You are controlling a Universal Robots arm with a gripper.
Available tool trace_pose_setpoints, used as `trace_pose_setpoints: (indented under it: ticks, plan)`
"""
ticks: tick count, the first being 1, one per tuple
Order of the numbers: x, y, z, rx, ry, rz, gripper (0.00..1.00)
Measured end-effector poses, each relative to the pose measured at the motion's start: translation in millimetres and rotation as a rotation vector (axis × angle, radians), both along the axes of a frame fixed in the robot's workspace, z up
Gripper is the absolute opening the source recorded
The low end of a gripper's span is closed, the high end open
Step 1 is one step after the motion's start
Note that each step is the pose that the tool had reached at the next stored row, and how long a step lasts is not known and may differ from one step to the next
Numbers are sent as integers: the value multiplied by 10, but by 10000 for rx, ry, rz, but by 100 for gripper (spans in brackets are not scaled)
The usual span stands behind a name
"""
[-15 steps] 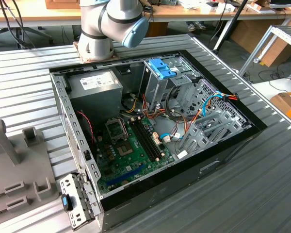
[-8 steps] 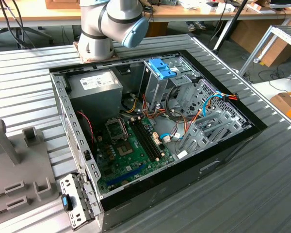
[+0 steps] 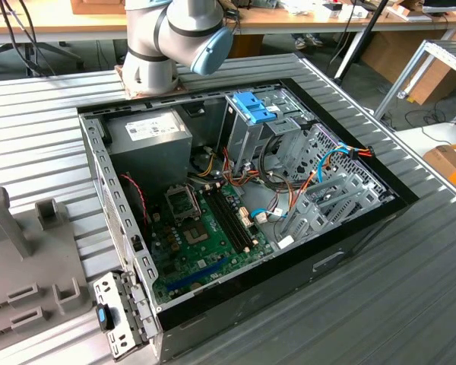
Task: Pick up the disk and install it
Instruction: 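Pick up the disk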
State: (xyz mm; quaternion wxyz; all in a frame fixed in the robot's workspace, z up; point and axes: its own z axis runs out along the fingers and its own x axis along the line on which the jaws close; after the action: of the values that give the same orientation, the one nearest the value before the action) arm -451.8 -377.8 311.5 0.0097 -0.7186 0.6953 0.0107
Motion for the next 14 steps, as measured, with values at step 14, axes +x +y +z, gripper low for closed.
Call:
trace_pose_setpoints:
  ticks: [14]
  plan:
    - [1,0,2,-5,1,-211,36]
